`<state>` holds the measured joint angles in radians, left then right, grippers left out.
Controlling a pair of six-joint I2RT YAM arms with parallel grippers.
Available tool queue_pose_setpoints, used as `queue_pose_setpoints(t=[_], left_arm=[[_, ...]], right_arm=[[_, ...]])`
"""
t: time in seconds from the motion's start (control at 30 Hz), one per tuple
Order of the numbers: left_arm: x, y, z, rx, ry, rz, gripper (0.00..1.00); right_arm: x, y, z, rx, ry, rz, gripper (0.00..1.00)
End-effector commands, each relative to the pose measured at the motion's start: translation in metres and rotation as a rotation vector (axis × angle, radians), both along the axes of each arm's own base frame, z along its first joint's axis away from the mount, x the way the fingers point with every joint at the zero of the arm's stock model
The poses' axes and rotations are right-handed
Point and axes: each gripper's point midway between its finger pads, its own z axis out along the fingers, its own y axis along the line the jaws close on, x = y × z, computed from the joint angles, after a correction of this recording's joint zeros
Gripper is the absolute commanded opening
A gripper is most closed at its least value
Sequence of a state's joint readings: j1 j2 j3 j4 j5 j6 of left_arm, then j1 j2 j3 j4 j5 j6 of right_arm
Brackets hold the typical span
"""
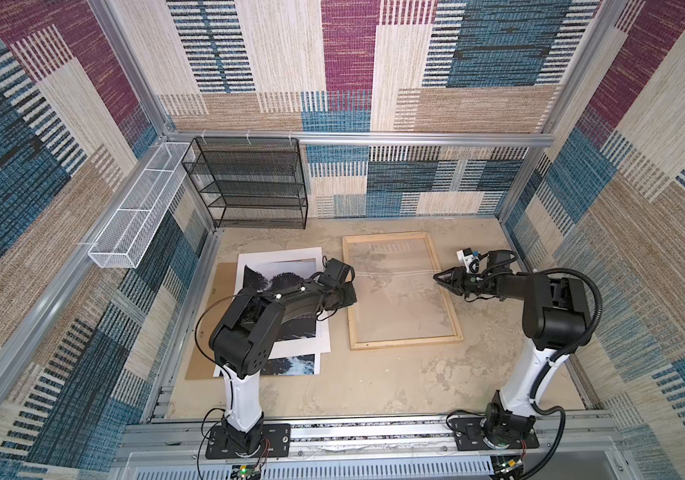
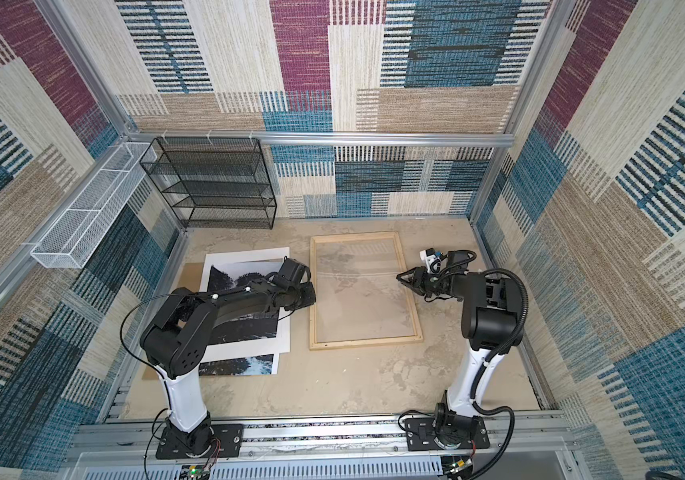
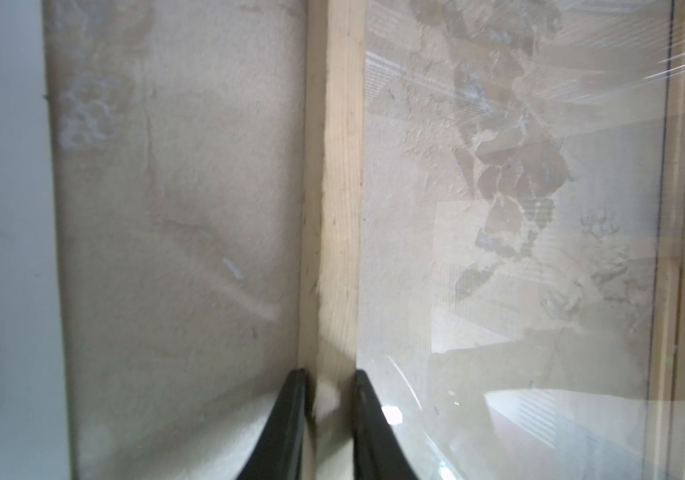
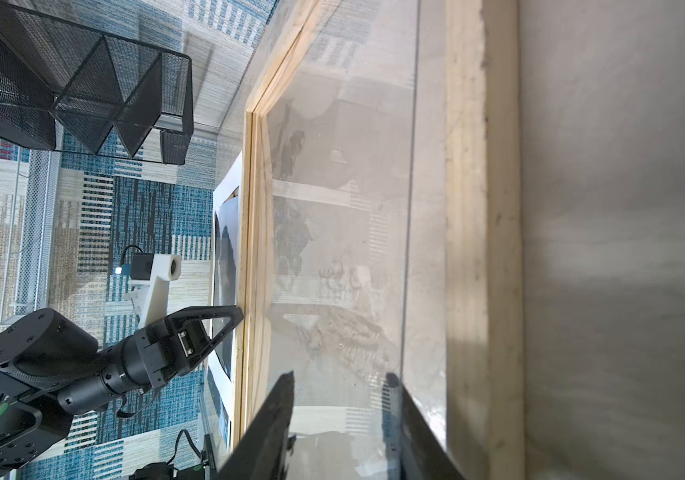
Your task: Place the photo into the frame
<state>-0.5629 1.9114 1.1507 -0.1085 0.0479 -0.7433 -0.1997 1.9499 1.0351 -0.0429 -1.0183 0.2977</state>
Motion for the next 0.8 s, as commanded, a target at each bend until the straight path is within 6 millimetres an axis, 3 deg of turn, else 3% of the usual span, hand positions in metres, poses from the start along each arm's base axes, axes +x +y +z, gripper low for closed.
queue_pose_setpoints(t=[0.0, 0.27, 0.47, 0.57, 0.77], left_arm=[[0.002, 0.000, 0.003, -0.003, -0.008, 0.000, 0.22], [0.002, -0.006, 0.002, -0.017, 0.001, -0.020, 0.22], [0.003, -0.005, 0.001, -0.011, -0.001, -0.019, 0.22], [0.003, -0.004, 0.003, -0.006, -0.005, -0.019, 0.21], [0.002, -0.002, 0.002, 0.003, -0.004, -0.016, 0.21]], right_arm=[[0.002, 0.004, 0.006, -0.003, -0.032, 0.023, 0.38], [0.001, 0.012, 0.004, 0.012, -0.032, 0.046, 0.36], [0.002, 0.014, 0.006, 0.033, -0.036, 0.054, 0.06], [0.002, 0.015, 0.011, 0.044, -0.048, 0.060, 0.00], [-0.001, 0.019, 0.024, 0.110, -0.075, 0.084, 0.00]])
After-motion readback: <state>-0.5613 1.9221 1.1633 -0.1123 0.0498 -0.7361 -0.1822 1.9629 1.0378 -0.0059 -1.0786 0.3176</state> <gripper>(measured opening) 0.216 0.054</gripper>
